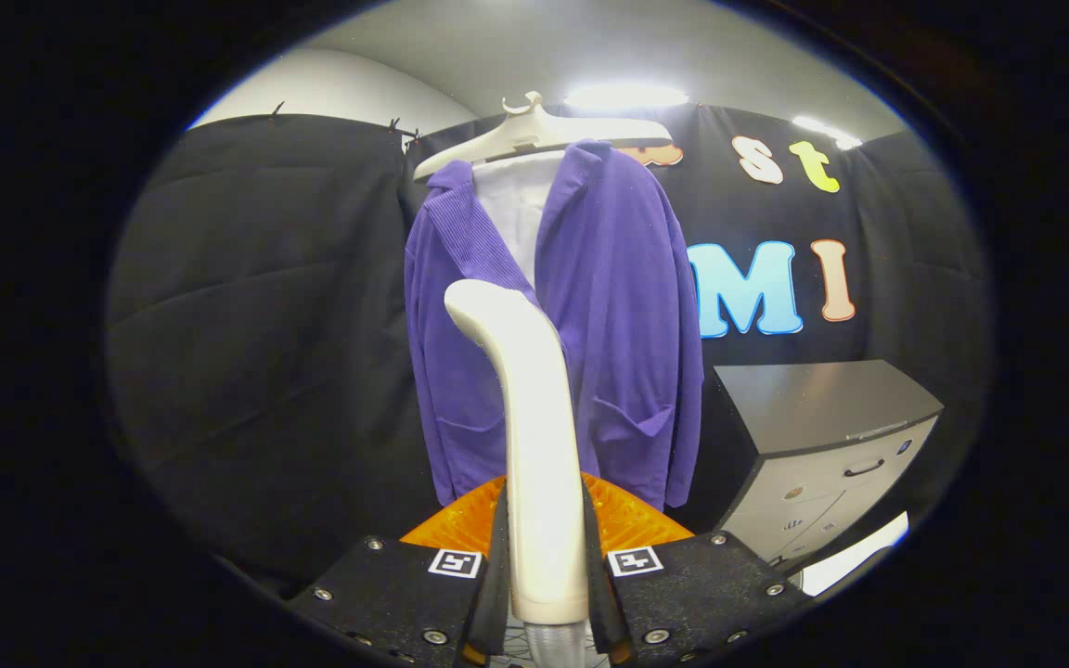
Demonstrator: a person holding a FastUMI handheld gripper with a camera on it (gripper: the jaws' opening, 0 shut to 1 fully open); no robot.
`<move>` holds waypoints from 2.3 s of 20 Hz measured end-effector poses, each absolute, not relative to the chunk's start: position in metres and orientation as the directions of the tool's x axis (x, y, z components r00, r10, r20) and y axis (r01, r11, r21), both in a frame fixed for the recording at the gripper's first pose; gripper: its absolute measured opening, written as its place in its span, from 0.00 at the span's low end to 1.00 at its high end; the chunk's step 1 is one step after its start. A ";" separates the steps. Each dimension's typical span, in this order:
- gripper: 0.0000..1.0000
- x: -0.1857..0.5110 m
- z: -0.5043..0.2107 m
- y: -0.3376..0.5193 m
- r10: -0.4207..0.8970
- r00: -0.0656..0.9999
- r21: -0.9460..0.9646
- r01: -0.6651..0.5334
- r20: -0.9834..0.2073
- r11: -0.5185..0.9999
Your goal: Iron the clothes twice with a garment steamer, once on the left side and once on the right side.
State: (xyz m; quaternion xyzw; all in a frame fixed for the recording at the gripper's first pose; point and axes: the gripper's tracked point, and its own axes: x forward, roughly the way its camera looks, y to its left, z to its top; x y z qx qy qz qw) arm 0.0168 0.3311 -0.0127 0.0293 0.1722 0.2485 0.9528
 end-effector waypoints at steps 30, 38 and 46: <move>0.35 0.065 -0.019 0.412 0.454 0.861 -0.038 -0.474 -0.230 0.880; 0.35 0.051 -0.092 0.404 0.452 0.811 -0.064 -0.508 -0.371 0.859; 0.36 0.035 -0.164 0.391 0.423 0.774 -0.119 -0.531 -0.471 0.839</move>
